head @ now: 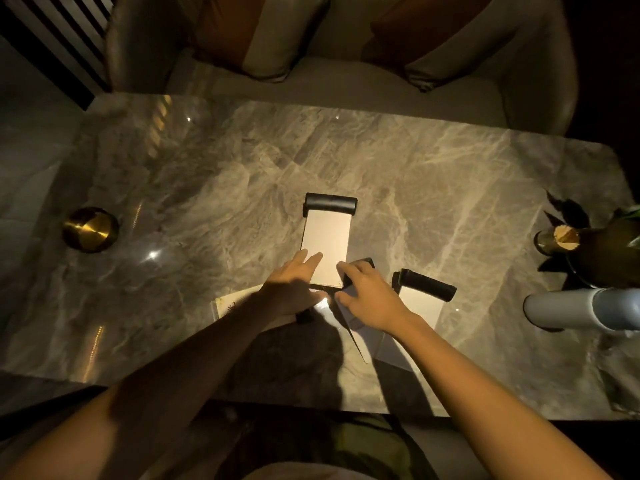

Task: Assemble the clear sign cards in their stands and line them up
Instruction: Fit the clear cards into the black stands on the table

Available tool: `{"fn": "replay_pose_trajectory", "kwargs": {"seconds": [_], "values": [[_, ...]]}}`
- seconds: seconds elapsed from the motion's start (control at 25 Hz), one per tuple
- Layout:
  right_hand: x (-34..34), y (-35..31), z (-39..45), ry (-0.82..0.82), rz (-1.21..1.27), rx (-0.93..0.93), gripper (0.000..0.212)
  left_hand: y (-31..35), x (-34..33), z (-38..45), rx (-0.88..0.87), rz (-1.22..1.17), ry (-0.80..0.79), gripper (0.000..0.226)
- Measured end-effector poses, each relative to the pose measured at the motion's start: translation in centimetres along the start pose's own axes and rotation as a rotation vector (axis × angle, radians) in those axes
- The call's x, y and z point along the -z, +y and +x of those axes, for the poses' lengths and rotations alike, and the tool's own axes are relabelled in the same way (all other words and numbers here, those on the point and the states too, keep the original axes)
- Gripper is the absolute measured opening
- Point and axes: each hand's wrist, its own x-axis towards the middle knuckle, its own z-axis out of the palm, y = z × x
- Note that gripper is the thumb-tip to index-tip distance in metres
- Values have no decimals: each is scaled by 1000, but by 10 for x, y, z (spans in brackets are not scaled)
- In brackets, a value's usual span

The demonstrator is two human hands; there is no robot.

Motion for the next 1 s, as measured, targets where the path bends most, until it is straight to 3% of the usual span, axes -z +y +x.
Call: {"fn": "replay_pose_trajectory", "kwargs": {"seconds": [0.24, 0.4, 0.56, 0.64, 0.76, 1.0], "values": [[-9, -7, 11, 70, 354, -132, 44, -15, -17, -8, -28, -193, 267, 70], [-1, -17, 12, 116, 661, -260, 40, -15, 0, -11, 19, -338, 222, 60], [27, -27, 12, 133, 750, -222, 45, -14, 20, -11, -3, -452, 304, 47], [43, -30, 18, 164, 759, -194, 46, -13, 35, -9, -39, -514, 381, 39], [63, -29, 37, 295, 649, -108, 29, -12, 65, 1, -63, -611, 487, 31], [92, -22, 87, 468, 407, -4, 15, -13, 106, 46, -107, -740, 572, 28]]}}
